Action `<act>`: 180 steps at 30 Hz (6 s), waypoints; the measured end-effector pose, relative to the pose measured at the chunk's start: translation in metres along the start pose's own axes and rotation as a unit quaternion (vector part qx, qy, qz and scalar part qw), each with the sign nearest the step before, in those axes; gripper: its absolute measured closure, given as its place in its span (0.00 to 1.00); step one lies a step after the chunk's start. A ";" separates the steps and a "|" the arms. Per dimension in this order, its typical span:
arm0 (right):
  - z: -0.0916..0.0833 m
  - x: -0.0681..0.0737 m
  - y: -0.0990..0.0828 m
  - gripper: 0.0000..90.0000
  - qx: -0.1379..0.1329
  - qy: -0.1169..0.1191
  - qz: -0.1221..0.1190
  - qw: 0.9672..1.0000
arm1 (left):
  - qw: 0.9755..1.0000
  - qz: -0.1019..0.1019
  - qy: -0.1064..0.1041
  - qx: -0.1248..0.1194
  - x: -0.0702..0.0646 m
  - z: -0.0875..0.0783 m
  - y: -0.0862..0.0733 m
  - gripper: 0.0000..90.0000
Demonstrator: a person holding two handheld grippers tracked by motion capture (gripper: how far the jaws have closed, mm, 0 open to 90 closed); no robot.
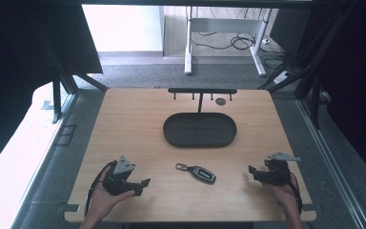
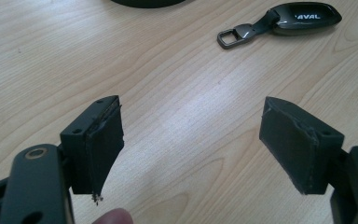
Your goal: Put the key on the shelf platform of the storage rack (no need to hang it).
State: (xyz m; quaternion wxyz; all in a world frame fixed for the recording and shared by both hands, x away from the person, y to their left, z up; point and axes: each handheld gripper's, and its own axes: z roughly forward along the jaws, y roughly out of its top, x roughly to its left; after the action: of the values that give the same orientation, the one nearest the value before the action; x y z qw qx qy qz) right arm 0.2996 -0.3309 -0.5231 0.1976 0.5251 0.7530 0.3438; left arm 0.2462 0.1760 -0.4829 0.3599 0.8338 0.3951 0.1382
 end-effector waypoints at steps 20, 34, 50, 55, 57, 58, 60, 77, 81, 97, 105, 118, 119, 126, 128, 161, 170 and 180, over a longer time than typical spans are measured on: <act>0.001 0.009 0.003 0.31 0.014 0.046 -0.040 0.998 | 1.000 -0.003 -0.001 0.005 0.004 0.003 -0.001 0.24; -0.021 0.028 0.026 0.35 0.033 0.059 -0.118 0.991 | 1.000 0.001 -0.003 -0.004 0.000 -0.003 0.002 0.25; -0.023 0.063 0.067 0.35 0.088 0.082 -0.175 0.977 | 1.000 -0.002 -0.003 -0.003 0.002 -0.002 0.002 0.25; -0.020 0.075 0.074 0.35 0.116 0.071 -0.184 0.973 | 1.000 -0.006 -0.003 -0.008 0.003 -0.005 0.002 0.25; -0.019 0.081 0.078 0.36 0.119 0.078 -0.193 0.971 | 1.000 -0.008 -0.002 -0.008 0.002 -0.005 0.002 0.25; -0.019 0.083 0.080 0.36 0.119 0.081 -0.193 0.970 | 1.000 -0.007 -0.002 -0.006 0.001 -0.004 0.002 0.25; -0.019 0.085 0.081 0.36 0.120 0.082 -0.196 0.970 | 1.000 -0.007 -0.003 -0.005 0.000 -0.003 0.002 0.25; 0.001 0.138 0.098 0.39 0.153 0.101 -0.243 0.952 | 1.000 -0.010 -0.006 -0.003 0.002 -0.001 0.001 0.25; 0.008 0.145 0.099 0.39 0.161 0.103 -0.252 0.949 | 1.000 -0.011 -0.009 0.000 0.001 0.001 0.000 0.25; 0.036 0.174 0.089 0.39 0.201 0.113 -0.282 0.931 | 1.000 -0.006 -0.017 0.003 -0.001 0.003 0.000 0.25; 0.050 0.183 0.085 0.39 0.215 0.114 -0.293 0.925 | 1.000 -0.009 -0.016 0.000 0.000 0.002 0.000 0.25; 0.068 0.187 0.083 0.43 0.225 0.109 -0.303 0.920 | 1.000 -0.010 -0.012 -0.004 0.002 0.000 0.000 0.25; 0.069 0.187 0.083 0.43 0.228 0.110 -0.302 0.919 | 1.000 -0.009 -0.012 -0.004 0.002 0.001 0.000 0.25; 0.074 0.187 0.082 0.46 0.239 0.110 -0.306 0.915 | 1.000 -0.009 -0.013 -0.002 0.001 0.001 0.000 0.25; 0.075 0.188 0.081 0.47 0.241 0.110 -0.305 0.915 | 1.000 -0.009 -0.015 -0.004 0.000 0.000 0.000 0.25; 0.051 0.176 0.098 0.54 0.245 0.157 -0.267 0.918 | 1.000 -0.009 -0.013 -0.007 0.000 -0.002 0.001 0.25; 0.025 0.174 0.112 0.55 0.225 0.151 -0.283 0.920 | 1.000 -0.010 -0.012 -0.009 0.002 -0.004 0.001 0.25; 0.006 0.170 0.130 0.55 0.199 0.137 -0.299 0.923 | 1.000 -0.009 -0.012 -0.010 0.001 -0.005 0.001 0.25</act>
State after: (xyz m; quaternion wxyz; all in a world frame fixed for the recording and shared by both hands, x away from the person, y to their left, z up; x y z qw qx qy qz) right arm 0.3260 -0.1435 -0.4223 0.0772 0.2523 0.9476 0.1802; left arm 0.2453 0.1787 -0.4789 0.3740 0.8281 0.3972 0.1287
